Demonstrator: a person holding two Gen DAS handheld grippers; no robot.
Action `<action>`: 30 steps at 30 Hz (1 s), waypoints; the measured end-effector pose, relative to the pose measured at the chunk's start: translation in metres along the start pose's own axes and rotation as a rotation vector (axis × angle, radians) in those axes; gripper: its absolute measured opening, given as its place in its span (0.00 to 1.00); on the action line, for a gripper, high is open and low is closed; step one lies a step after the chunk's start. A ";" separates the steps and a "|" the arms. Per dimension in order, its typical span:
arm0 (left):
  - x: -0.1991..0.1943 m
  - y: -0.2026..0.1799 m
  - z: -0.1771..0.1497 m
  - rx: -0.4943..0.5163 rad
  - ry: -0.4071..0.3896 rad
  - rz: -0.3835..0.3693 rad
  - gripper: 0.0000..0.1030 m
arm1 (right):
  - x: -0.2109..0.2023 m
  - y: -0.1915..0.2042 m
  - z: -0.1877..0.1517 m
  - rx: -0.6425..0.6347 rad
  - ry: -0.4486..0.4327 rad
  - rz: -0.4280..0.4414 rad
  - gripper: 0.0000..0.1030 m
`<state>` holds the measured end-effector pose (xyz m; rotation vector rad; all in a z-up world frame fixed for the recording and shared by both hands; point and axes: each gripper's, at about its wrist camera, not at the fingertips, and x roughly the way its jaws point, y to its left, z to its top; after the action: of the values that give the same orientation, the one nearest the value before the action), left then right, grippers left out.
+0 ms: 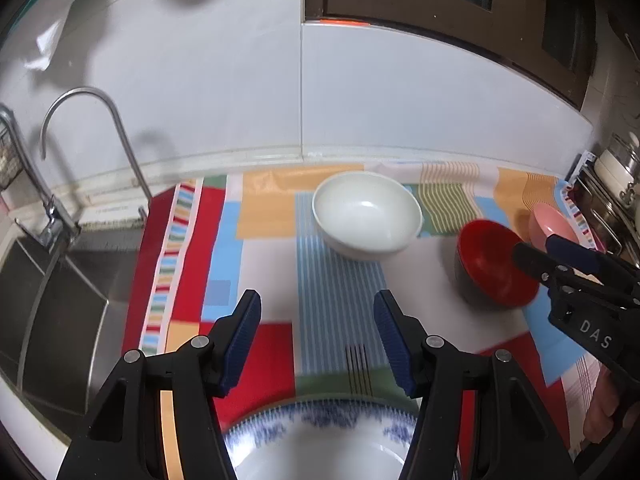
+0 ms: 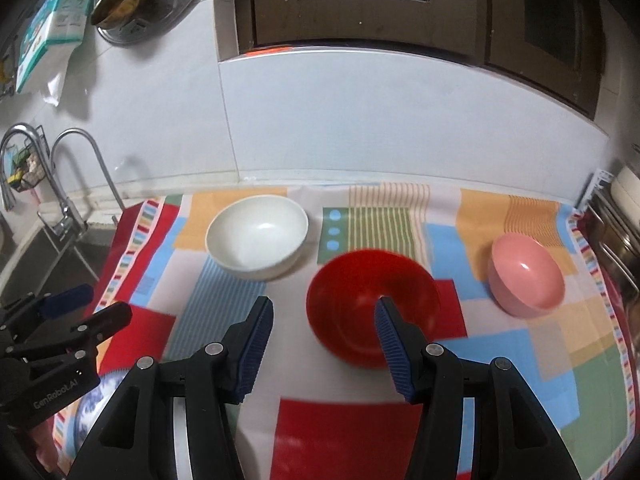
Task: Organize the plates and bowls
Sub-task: 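Move both grippers to the white bowl on the cloth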
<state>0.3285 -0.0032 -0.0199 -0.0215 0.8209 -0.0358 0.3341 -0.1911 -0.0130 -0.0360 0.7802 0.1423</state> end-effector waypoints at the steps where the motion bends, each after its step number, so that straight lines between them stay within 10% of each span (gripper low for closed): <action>1: 0.003 0.000 0.004 0.004 -0.001 0.004 0.56 | 0.004 -0.001 0.003 0.000 0.004 0.004 0.53; 30: 0.126 0.012 0.059 0.038 0.119 -0.027 0.53 | 0.146 0.001 0.065 0.020 0.187 0.079 0.51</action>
<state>0.4581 0.0040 -0.0723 0.0053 0.9385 -0.0788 0.4816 -0.1677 -0.0700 0.0009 0.9707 0.2079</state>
